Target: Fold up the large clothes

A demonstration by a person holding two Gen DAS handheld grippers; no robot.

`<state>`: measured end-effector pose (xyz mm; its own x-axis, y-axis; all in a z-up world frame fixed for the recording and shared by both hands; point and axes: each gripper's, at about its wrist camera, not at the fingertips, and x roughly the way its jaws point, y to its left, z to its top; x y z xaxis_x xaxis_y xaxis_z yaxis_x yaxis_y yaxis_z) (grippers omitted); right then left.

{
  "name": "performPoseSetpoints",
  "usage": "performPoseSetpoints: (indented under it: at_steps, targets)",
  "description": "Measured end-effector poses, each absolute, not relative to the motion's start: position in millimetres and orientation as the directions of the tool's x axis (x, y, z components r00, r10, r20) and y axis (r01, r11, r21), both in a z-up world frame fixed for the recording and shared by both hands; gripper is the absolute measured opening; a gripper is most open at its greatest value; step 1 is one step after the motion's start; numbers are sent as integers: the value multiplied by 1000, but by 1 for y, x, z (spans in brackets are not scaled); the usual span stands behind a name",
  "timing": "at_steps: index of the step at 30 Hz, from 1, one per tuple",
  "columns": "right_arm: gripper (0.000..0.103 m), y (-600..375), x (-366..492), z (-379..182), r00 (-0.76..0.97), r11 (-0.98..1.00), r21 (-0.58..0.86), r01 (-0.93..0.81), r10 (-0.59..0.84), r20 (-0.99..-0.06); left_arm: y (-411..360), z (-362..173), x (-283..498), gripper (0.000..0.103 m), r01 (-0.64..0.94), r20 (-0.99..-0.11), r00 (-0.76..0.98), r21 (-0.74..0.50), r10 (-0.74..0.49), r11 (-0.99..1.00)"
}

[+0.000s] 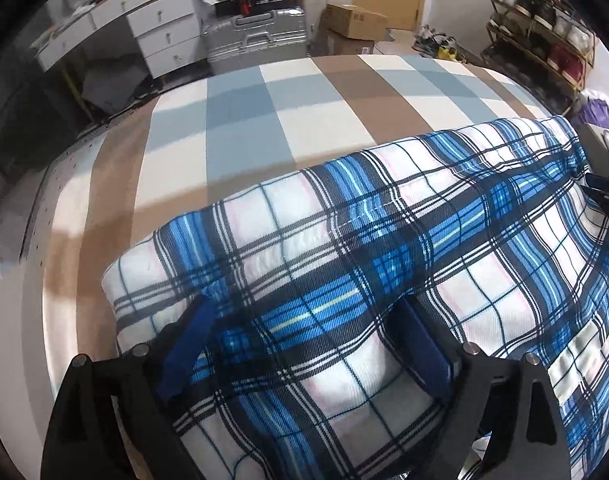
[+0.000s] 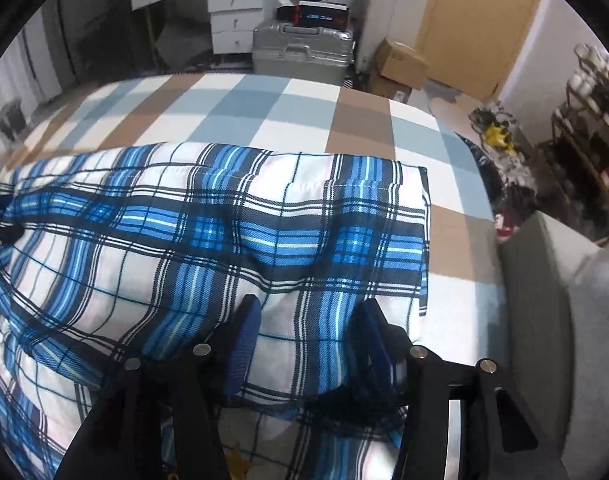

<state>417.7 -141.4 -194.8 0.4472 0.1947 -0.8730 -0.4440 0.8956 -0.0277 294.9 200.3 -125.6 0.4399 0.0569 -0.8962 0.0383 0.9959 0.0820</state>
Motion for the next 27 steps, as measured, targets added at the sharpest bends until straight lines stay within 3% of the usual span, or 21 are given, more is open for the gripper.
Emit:
performPoseSetpoints:
  at_steps: [6, 8, 10, 13, 15, 18, 21, 27]
  targets:
    - [52, -121, 429, -200, 437, 892, -8, -451, 213, -874, 232, -124, 348, 101, 1, -897, 430, 111, 100, 994]
    - [52, -119, 428, -199, 416, 888, -3, -459, 212, -884, 230, -118, 345, 93, -26, -898, 425, 109, 109, 994]
    - [45, -122, 428, -195, 413, 891, 22, -454, 232, -881, 222, -104, 328, 86, -26, -889, 451, 72, 76, 997]
    - [44, -124, 407, -172, 496, 878, 59, -474, 322, -807, 189, -78, 293, 87, 7, -822, 567, 59, 44, 998]
    - [44, -110, 397, -175, 472, 852, 54, -521, 340, -813, 159, -77, 277, 87, 98, -792, 610, 79, 3, 992]
    - [44, -93, 384, -199, 402, 833, 22, -553, 290, -868, 142, -107, 271, 87, 142, -844, 534, 150, 52, 978]
    - [44, -102, 362, -206, 399, 832, 0, -555, 265, -878, 154, -138, 265, 91, 94, -904, 426, 91, 42, 991]
    - [45, -170, 293, -165, 415, 866, 134, -482, 360, -835, 179, -112, 209, 89, -18, -884, 466, 40, 44, 999]
